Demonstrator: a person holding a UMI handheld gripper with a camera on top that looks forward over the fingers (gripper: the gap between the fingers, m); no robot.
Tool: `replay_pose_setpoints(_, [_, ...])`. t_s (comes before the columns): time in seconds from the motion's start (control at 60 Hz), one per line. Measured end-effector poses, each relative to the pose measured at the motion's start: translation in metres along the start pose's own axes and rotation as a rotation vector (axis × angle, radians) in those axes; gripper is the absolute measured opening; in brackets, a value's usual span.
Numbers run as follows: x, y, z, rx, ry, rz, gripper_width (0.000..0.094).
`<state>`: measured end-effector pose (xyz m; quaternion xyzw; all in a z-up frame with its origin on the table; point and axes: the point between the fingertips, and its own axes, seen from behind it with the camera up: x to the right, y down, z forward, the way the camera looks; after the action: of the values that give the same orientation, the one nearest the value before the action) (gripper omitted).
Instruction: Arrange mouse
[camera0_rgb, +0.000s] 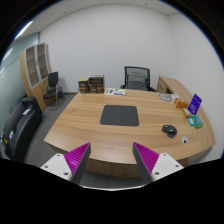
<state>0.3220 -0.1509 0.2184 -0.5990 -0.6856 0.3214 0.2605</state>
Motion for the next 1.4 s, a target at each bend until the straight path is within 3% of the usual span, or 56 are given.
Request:
replay_pose_setpoints(0.283, [0.052,-0.003,-0.005,0.015,0.038,0.013,0.0860])
replay_pose_setpoints(0.55, [0.144,0.004,-0.009,0.036,0.145,0.027,0.0860])
replay_pose_setpoints(0.883, [0.259,0.047,-0.006,-0.026,0.242,0.103,0.0861])
replay_pose_setpoints(1.4, [0.360,0.065,0.041,-0.048,0.223,0.090,0.0861])
